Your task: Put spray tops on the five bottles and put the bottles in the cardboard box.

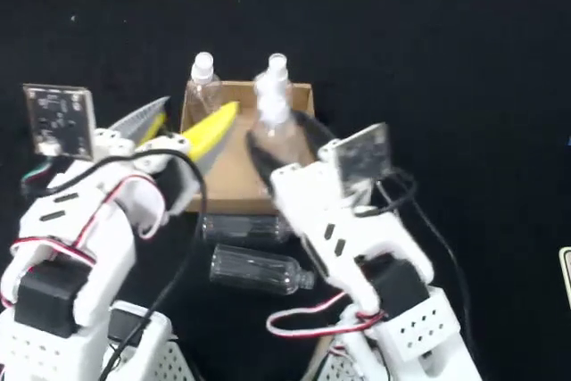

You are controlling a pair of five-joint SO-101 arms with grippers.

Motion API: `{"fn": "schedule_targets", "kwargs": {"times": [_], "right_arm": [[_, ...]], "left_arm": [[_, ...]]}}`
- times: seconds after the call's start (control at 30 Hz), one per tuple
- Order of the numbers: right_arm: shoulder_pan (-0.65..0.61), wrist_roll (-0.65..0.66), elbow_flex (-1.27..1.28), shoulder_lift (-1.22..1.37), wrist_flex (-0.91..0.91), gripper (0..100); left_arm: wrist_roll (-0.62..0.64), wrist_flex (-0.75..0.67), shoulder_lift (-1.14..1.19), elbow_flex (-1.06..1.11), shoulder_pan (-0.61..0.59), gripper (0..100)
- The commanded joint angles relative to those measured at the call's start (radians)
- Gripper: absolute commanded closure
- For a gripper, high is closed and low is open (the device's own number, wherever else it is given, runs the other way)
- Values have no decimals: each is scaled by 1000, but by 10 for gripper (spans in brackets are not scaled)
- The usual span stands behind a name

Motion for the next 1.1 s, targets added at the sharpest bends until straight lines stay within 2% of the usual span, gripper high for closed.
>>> {"fn": "schedule_targets", "kwargs": {"times": [0.0, 0.13, 0.27, 0.37, 0.57, 0.8, 1.07], "right_arm": [[77, -109, 48, -18, -104, 987], [66, -107, 208, -18, -328, 987], [64, -107, 334, -18, -528, 987], [64, -91, 357, -18, -545, 987], [98, 40, 360, -18, -551, 988], [117, -55, 366, 30, -597, 988], [115, -51, 309, 341, -798, 988]], "left_arm": [[-9, 80, -9, -13, -180, 715], [-9, 58, -5, 107, -300, 715], [-3, -89, -9, 286, -387, 715], [-3, -210, -9, 427, -407, 715], [-2, -391, -9, 602, -446, 715], [-2, -568, -5, 759, -444, 716], [-2, -730, 0, 865, -447, 716]]}}
